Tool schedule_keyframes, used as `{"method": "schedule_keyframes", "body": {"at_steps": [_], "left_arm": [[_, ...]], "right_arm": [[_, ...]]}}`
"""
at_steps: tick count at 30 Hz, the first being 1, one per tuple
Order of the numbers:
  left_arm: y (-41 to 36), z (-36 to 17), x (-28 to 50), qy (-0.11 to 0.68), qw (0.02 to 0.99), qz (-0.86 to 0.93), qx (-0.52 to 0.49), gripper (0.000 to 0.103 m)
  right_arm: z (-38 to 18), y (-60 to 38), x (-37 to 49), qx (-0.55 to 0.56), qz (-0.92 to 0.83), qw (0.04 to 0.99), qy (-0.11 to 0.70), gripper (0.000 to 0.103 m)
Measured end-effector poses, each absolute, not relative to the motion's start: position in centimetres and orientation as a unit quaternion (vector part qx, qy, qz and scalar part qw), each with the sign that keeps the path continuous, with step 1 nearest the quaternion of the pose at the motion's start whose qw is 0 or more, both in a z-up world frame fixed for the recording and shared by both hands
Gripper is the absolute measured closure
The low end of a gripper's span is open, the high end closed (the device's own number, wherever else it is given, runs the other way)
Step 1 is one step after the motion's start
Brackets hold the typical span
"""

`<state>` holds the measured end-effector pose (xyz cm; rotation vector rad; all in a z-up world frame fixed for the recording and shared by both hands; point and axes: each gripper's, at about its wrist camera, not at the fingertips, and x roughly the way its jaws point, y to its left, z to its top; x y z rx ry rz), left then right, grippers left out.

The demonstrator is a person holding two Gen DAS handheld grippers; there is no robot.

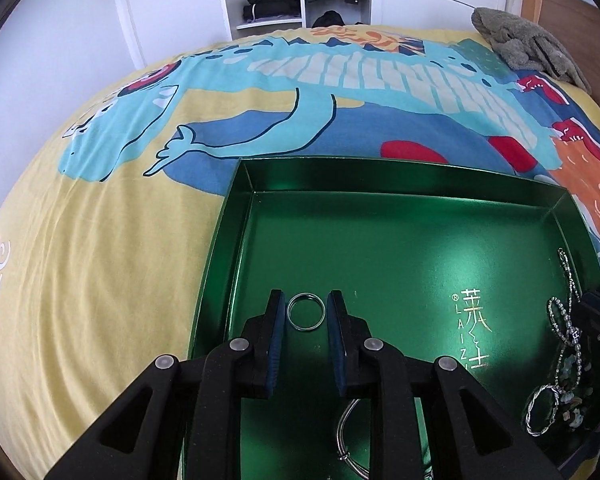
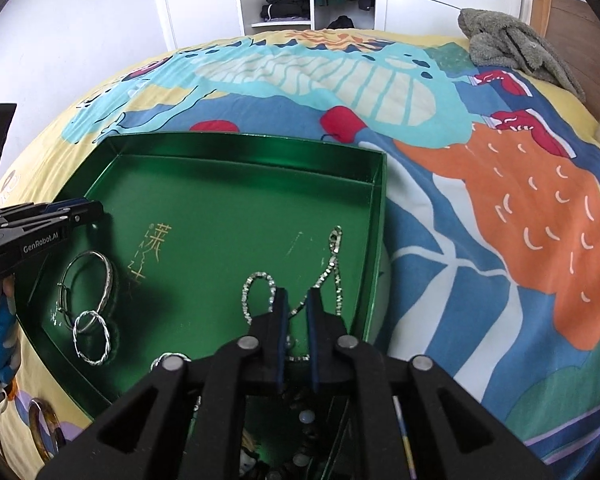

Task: Organize jewelry
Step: 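Lower into the tray and open the left tool while the right tool releases the necklace, then withdraw both open tools from the tray back over the bed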

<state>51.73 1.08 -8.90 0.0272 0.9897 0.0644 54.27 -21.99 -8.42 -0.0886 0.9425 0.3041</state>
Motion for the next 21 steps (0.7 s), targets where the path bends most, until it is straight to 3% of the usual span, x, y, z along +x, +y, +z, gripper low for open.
{"method": "schedule_keyframes", "body": {"at_steps": [2, 4, 11, 21], "left_arm": [[1.2, -8.7, 51.5, 0.474, 0.880, 0.028, 0.012, 0.069], [1.4, -8.1, 51.2, 0.469, 0.883, 0.027, 0.010, 0.068], [2.3, -2.4, 47.5, 0.427, 0.904, 0.018, 0.005, 0.057], [5.8, 7.0, 36.5, 0.360, 0.933, 0.025, 0.001, 0.056]], "right_arm": [[-7.8, -22.2, 54.0, -0.036, 0.150, 0.882, 0.445, 0.074], [-6.9, -22.3, 53.5, -0.036, 0.148, 0.887, 0.435, 0.070], [-1.9, -23.3, 50.3, -0.027, 0.145, 0.905, 0.398, 0.070], [7.1, -25.4, 39.5, -0.022, 0.166, 0.930, 0.326, 0.070]]}}
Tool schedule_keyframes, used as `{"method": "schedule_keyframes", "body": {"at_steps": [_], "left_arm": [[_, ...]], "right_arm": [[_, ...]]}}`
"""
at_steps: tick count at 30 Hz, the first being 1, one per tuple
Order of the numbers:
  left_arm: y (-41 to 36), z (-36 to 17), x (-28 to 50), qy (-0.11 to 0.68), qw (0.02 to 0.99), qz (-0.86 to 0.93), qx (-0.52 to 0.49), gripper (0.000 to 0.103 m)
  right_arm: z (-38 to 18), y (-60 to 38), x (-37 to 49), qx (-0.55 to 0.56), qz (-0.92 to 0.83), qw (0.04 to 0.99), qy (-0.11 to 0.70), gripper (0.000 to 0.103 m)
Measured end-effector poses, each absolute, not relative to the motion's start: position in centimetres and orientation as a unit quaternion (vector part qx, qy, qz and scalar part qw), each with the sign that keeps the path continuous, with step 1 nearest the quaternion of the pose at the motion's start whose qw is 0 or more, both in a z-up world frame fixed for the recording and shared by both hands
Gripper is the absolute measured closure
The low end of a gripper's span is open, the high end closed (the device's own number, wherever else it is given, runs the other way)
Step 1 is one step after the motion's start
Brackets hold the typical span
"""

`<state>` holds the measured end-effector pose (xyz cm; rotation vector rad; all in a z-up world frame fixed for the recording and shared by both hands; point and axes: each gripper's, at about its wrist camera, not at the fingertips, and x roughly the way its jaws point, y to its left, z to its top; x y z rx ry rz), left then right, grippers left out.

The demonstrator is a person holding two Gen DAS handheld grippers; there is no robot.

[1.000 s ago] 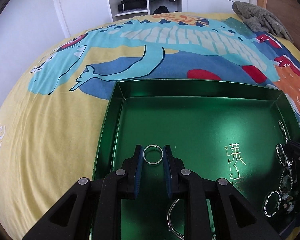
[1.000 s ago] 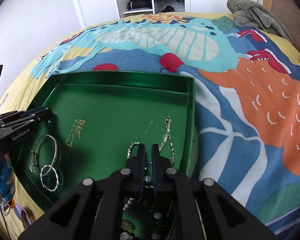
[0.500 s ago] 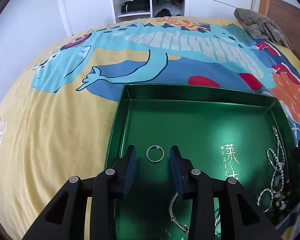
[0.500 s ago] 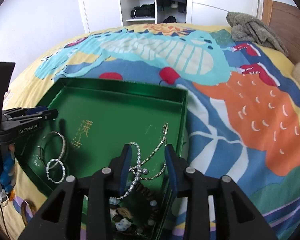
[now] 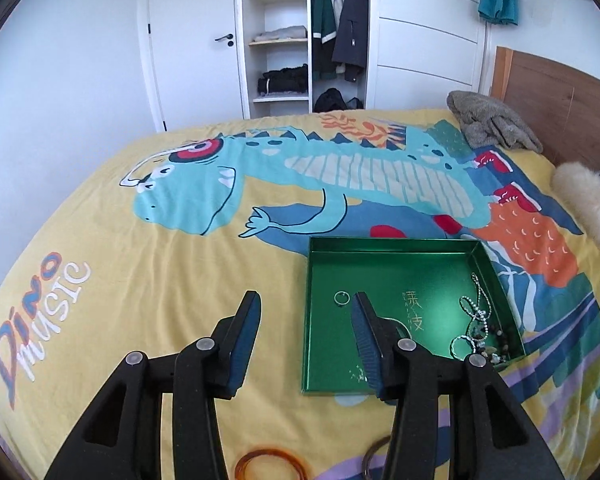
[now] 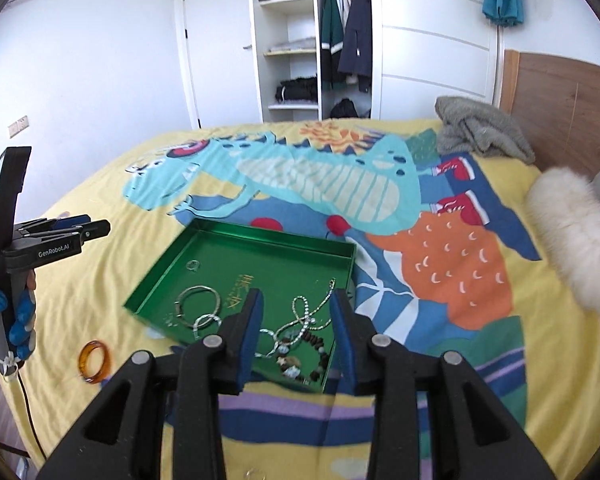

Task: Organize jewelry
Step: 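Withdraw both open tools from the tray back over the bed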

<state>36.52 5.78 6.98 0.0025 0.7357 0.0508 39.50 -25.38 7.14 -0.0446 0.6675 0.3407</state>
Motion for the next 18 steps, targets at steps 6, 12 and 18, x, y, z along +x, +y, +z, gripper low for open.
{"method": "schedule_keyframes", "body": {"at_steps": [6, 12, 18], "left_arm": [[7.8, 10.4, 29.7, 0.329, 0.944, 0.027, -0.006, 0.057], [8.2, 10.6, 24.0, 0.324, 0.946, 0.013, -0.008, 0.057], [7.5, 8.3, 20.5, 0.337, 0.941, -0.007, -0.015, 0.057]], "right_arm": [[11.7, -26.1, 32.0, -0.018, 0.179, 0.942, 0.285, 0.070], [13.5, -26.7, 26.1, -0.018, 0.189, 0.946, 0.262, 0.070], [12.6, -27.4, 22.1, -0.010, 0.201, 0.944, 0.260, 0.071]]}}
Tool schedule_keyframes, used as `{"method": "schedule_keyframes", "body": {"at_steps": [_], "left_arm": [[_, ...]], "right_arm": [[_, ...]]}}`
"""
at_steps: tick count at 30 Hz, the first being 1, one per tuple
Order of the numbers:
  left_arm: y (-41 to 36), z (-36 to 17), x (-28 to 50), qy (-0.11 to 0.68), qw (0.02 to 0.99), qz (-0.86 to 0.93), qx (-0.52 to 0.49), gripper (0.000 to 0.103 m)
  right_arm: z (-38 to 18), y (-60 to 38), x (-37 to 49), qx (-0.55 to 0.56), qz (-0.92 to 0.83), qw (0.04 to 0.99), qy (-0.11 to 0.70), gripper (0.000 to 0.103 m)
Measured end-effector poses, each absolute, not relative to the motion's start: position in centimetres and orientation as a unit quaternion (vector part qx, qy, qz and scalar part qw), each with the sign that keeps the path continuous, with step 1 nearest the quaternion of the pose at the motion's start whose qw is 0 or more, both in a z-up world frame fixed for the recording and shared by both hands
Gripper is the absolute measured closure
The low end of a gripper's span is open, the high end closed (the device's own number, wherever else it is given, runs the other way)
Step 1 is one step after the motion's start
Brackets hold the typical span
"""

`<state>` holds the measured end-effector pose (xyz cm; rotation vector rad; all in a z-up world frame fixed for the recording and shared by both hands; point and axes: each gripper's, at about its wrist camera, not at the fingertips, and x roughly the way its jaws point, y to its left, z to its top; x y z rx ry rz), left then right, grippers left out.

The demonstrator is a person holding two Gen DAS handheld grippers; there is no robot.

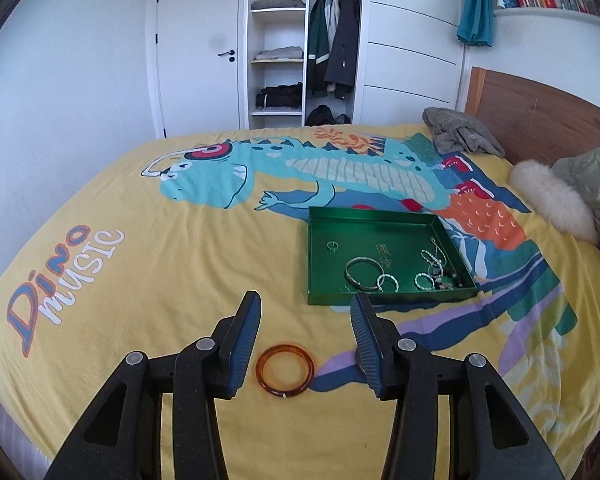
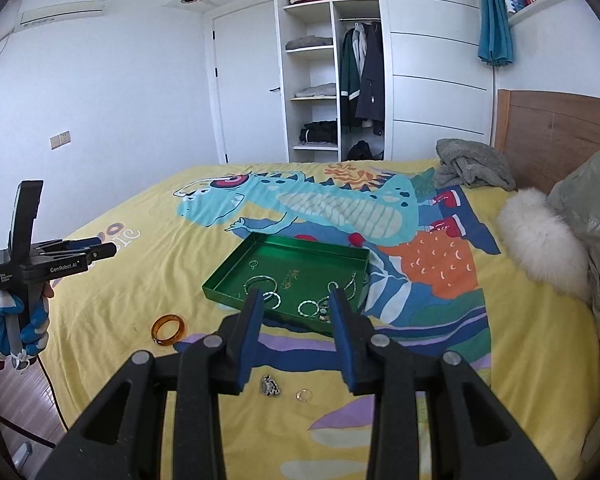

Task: Organize jewelry
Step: 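Withdraw both open tools from the tray back over the bed, then close the left tool on the dark brown bangle while the right tool grasps the silver watch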

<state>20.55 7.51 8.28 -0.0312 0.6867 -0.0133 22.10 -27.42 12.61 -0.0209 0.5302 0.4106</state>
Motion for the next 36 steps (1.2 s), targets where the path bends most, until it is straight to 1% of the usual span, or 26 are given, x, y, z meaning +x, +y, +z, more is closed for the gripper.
{"method": "schedule_keyframes", "body": {"at_steps": [5, 11, 15, 22, 28, 36], "left_arm": [[6.8, 5.1, 20.0, 0.357, 0.934, -0.018, -0.018, 0.057], [5.8, 0.8, 20.8, 0.388, 0.920, -0.040, -0.033, 0.057], [4.8, -2.6, 22.1, 0.418, 0.906, -0.052, -0.037, 0.057], [3.1, -6.9, 25.4, 0.455, 0.888, -0.059, -0.033, 0.057], [2.4, -9.3, 28.1, 0.474, 0.878, -0.054, -0.034, 0.057], [1.4, -11.1, 29.8, 0.486, 0.872, -0.053, -0.021, 0.057]], "right_arm": [[10.0, -27.6, 21.3, 0.000, 0.218, 0.936, 0.276, 0.071], [5.2, -27.1, 22.0, 0.015, 0.244, 0.919, 0.310, 0.071], [1.5, -26.3, 23.1, 0.018, 0.260, 0.903, 0.341, 0.071], [-2.5, -24.8, 25.5, 0.018, 0.298, 0.879, 0.371, 0.071], [-5.3, -23.1, 27.8, 0.008, 0.320, 0.864, 0.389, 0.071], [-8.2, -21.4, 30.8, -0.015, 0.333, 0.846, 0.416, 0.071]]}}
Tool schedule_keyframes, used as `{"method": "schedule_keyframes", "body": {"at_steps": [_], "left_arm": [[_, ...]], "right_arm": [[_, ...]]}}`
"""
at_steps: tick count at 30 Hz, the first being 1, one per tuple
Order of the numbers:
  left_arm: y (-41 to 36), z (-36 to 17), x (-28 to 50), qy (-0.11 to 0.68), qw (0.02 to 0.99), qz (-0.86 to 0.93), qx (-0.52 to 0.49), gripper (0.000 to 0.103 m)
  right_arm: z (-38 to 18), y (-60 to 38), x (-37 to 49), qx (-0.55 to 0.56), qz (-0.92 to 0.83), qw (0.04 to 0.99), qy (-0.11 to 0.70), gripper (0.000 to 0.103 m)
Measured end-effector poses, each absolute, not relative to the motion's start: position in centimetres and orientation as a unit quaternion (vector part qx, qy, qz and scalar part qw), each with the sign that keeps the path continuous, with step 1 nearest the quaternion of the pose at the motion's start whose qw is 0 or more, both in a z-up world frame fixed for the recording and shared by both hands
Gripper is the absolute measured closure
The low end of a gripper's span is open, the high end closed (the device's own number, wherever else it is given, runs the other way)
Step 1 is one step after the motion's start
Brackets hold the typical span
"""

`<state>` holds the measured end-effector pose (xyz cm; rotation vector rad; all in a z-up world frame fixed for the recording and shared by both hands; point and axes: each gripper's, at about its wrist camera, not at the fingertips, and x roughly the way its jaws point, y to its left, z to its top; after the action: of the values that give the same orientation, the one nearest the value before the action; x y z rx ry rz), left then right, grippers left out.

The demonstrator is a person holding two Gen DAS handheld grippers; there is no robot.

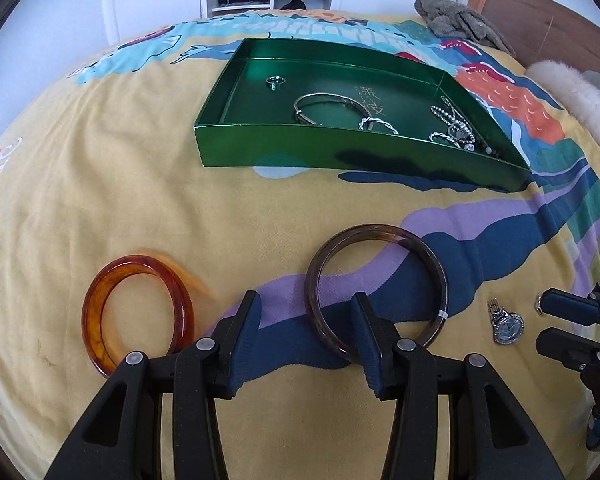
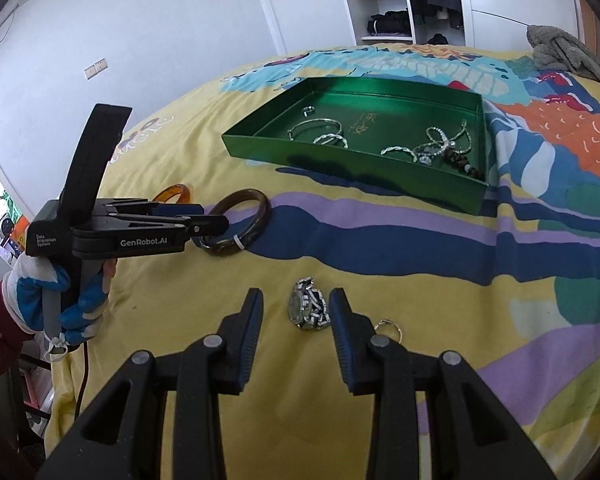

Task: Organize jewelry
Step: 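Close the left tool on the dark brown bangle while the right tool grasps the silver watch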

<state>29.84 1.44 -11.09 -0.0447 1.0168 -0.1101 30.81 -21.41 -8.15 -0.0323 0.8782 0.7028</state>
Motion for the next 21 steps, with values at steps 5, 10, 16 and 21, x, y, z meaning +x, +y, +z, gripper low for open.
{"method": "schedule_keyframes", "body": {"at_steps": [5, 10, 16, 21], "left_arm": [[1.4, -11.5, 29.9, 0.487, 0.872, -0.052, -0.016, 0.057], [1.4, -11.7, 29.8, 0.483, 0.874, -0.049, -0.010, 0.058], [1.4, -11.7, 29.9, 0.481, 0.875, -0.047, -0.016, 0.064], [1.8, -11.6, 30.0, 0.487, 0.871, -0.053, -0.025, 0.082]], "right_arm": [[-9.8, -20.6, 32.0, -0.026, 0.331, 0.836, 0.436, 0.071], [-11.1, -20.1, 32.3, -0.033, 0.325, 0.830, 0.452, 0.071], [-11.5, -19.1, 31.7, -0.050, 0.327, 0.825, 0.458, 0.082], [-11.4, -18.5, 30.9, -0.052, 0.319, 0.830, 0.454, 0.082]]}}
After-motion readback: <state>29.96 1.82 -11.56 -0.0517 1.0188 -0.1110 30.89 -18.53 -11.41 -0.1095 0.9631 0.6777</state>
